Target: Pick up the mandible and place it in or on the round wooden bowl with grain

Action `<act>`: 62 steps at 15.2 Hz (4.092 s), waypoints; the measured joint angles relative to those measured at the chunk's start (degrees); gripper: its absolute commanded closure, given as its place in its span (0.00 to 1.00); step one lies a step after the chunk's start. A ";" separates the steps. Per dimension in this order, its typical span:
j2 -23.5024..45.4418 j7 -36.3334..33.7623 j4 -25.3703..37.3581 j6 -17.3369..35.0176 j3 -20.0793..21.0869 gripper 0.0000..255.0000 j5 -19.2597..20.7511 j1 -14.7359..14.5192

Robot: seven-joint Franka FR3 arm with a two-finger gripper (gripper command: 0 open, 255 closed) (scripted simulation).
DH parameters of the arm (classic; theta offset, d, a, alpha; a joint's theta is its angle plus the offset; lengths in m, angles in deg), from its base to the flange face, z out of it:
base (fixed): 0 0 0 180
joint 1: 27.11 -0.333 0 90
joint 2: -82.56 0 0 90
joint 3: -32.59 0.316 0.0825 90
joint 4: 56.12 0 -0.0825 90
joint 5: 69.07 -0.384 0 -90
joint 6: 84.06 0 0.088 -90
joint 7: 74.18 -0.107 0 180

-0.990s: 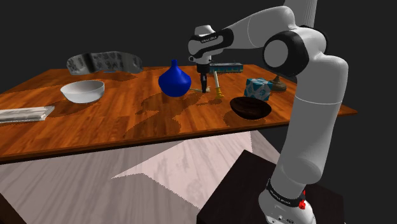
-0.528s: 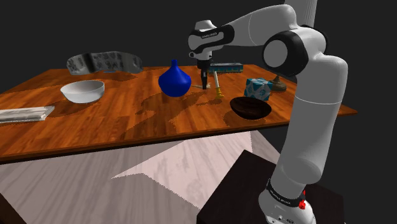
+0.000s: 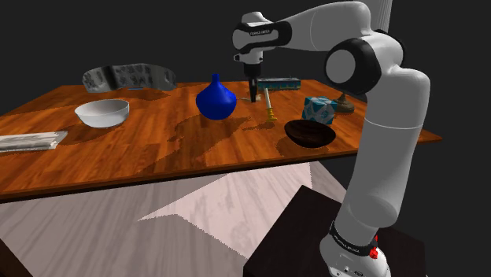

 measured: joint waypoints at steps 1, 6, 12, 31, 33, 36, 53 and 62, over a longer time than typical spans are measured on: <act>0.20 0.13 1.02 -0.83 -0.03 1.00 -0.08 0.07; 0.94 0.68 5.82 -4.92 -0.19 1.00 -0.41 0.42; -4.13 -0.55 3.04 -6.89 0.09 1.00 1.66 -0.72; -50.50 -10.19 -36.95 -12.60 8.84 1.00 13.49 1.00; -54.79 -10.91 -39.58 -14.44 10.14 1.00 13.40 1.54; -61.60 -10.73 -42.96 -17.94 11.24 1.00 13.75 2.70; -68.27 -12.09 -57.73 -10.00 9.78 1.00 15.64 3.97; -68.45 -12.14 -58.09 -9.83 9.78 0.00 15.67 4.00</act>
